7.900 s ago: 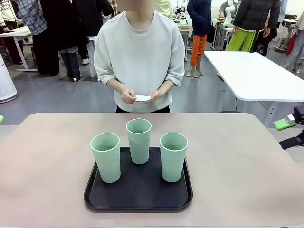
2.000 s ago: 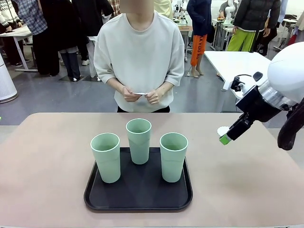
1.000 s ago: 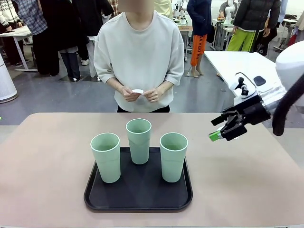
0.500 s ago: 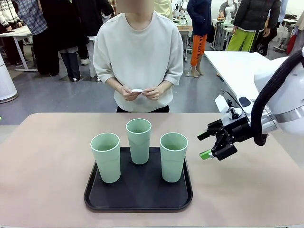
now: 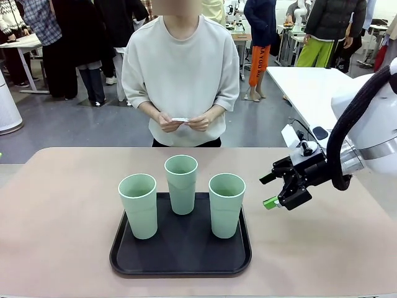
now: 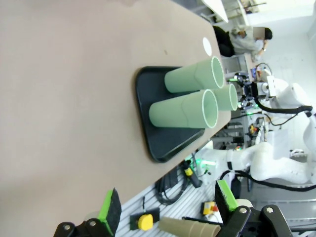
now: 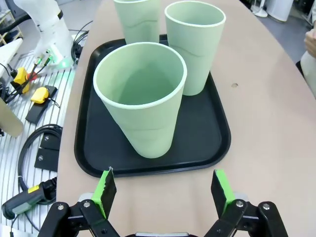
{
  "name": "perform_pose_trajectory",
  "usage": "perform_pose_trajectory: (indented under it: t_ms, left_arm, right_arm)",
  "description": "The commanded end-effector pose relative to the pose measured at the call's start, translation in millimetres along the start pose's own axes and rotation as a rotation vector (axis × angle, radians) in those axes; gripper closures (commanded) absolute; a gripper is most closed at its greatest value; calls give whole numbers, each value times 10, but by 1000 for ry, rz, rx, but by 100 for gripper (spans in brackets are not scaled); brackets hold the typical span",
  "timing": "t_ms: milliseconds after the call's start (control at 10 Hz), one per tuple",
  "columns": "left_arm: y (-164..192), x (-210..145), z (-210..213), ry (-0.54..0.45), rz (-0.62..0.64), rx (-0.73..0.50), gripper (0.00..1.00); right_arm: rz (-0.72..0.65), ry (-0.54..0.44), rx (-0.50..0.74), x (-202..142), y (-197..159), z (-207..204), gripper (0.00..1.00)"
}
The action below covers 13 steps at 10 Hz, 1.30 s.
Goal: Place coasters on the table and set cups on them.
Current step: Pick up one Reusable plastic cup and place it on a coaster set by the human.
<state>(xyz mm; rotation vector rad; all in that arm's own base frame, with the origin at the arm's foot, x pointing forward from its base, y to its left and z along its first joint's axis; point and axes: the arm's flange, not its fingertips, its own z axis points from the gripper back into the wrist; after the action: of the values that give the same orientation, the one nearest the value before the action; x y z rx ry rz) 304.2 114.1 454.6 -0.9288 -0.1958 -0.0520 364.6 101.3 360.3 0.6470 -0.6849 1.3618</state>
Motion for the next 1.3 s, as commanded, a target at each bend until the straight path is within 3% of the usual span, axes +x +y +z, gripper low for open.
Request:
perform_pose_trajectory:
  t_ms: [0, 300, 600, 1200]
  left_arm:
    - [4, -4, 16, -5, -3, -14, 0]
    - [4, -4, 16, -5, -3, -14, 0]
    - [4, -4, 16, -5, -3, -14, 0]
    - [4, -4, 16, -5, -3, -14, 0]
  right_arm:
    - [59, -60, 28, -39, -49, -65, 0]
    - [153, -150, 74, -102, -134, -196, 0]
    - [147, -226, 113, -159, -225, -326, 0]
    - [104, -236, 180, -195, -319, -565, 0]
